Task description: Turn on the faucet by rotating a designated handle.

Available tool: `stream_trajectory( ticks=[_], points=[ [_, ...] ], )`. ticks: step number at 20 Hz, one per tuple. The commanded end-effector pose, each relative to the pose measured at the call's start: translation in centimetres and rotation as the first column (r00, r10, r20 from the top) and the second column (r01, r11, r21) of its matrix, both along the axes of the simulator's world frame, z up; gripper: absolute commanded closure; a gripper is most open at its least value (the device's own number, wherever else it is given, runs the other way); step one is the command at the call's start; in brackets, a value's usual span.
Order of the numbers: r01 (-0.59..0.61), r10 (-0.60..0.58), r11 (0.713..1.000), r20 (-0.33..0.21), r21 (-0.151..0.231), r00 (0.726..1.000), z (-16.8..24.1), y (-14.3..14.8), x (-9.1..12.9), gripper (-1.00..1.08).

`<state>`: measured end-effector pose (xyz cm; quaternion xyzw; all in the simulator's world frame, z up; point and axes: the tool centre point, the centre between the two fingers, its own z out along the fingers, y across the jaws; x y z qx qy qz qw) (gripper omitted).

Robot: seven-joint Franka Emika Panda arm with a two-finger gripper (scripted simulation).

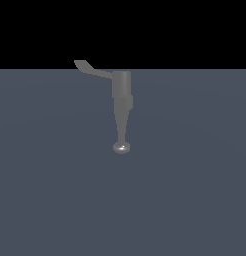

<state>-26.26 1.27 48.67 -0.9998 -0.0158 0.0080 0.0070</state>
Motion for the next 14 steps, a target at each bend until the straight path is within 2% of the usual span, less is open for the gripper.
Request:
stream_trajectory(
  ticks=[1, 14],
  points=[
    [0.000, 0.000, 1.000, 0.000, 0.000, 1.000, 0.0, 0.0, 0.0, 1.08],
    [-0.011, 0.011, 1.000, -0.011, 0.021, 1.000, 0.5, 1.4, 0.2, 1.08]
  ],
)
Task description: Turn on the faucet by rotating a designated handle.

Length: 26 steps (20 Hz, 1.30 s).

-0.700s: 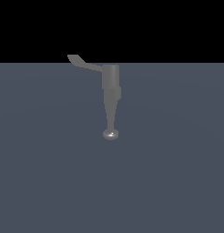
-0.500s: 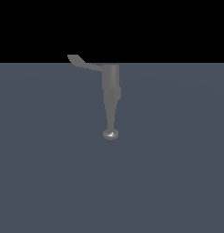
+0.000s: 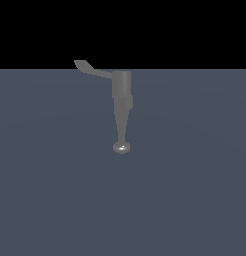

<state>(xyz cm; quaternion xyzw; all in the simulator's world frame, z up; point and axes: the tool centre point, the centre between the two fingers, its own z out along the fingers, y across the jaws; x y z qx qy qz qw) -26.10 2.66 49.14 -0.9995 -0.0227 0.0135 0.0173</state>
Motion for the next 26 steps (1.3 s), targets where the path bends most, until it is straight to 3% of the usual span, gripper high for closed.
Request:
stream_trajectory(
  ticks=[1, 15, 20, 26],
  points=[
    [0.006, -0.006, 1.000, -0.001, 0.002, 1.000, 0.0, 0.0, 0.1, 1.08],
    [0.176, -0.175, 0.984, -0.021, 0.042, 0.984, -0.9, 0.8, 4.2, 1.08],
    [0.288, -0.286, 0.956, -0.041, 0.057, 0.957, -1.7, 1.3, 6.9, 1.08],
    [0.426, -0.422, 0.903, -0.067, 0.062, 0.904, -3.1, 2.0, 10.1, 1.08]
  ],
)
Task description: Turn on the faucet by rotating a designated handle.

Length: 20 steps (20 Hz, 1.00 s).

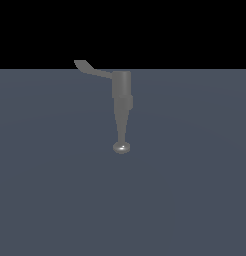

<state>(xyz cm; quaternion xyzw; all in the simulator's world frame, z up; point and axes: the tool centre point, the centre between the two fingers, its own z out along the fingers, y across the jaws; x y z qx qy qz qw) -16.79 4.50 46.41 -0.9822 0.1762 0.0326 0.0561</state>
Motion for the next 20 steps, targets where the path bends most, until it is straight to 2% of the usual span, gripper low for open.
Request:
stream_trajectory(
  ticks=[1, 6, 10, 15, 20],
  points=[
    [0.063, -0.063, 0.998, -0.010, 0.004, 0.998, -0.6, 0.3, 1.4, 1.08],
    [0.187, -0.187, 0.982, -0.031, 0.004, 0.982, -2.1, 1.0, 4.0, 1.08],
    [0.285, -0.285, 0.958, -0.045, -0.003, 0.957, -3.4, 1.6, 6.1, 1.08],
    [0.405, -0.405, 0.914, -0.059, -0.019, 0.912, -5.2, 2.3, 8.6, 1.08],
    [0.518, -0.519, 0.855, -0.064, -0.041, 0.852, -7.1, 3.1, 11.0, 1.08]
  ],
)
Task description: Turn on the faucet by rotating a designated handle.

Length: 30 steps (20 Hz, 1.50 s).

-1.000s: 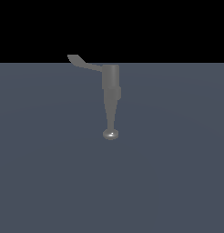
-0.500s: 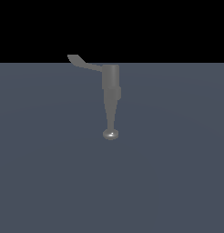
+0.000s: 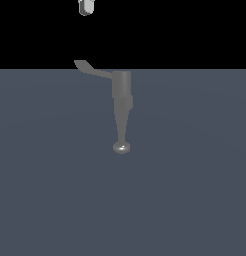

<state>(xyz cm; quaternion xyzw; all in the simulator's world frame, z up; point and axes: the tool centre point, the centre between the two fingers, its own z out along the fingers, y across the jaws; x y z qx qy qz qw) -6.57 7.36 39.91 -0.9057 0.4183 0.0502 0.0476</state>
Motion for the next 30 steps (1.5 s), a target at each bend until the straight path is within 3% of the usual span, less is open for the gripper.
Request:
stream_trajectory(
  ticks=[1, 8, 17, 24, 30],
  points=[
    [0.065, -0.065, 0.998, -0.006, -0.010, 0.998, -1.0, 0.4, 1.2, 1.08],
    [0.241, -0.242, 0.969, -0.011, -0.047, 0.970, -3.9, 1.5, 4.3, 1.08],
    [0.438, -0.439, 0.893, 0.014, -0.099, 0.898, -7.6, 2.9, 7.7, 1.08],
    [0.526, -0.525, 0.842, 0.039, -0.121, 0.850, -9.3, 3.6, 9.3, 1.08],
    [0.557, -0.555, 0.821, 0.050, -0.128, 0.830, -10.0, 3.9, 9.8, 1.08]
  ],
)
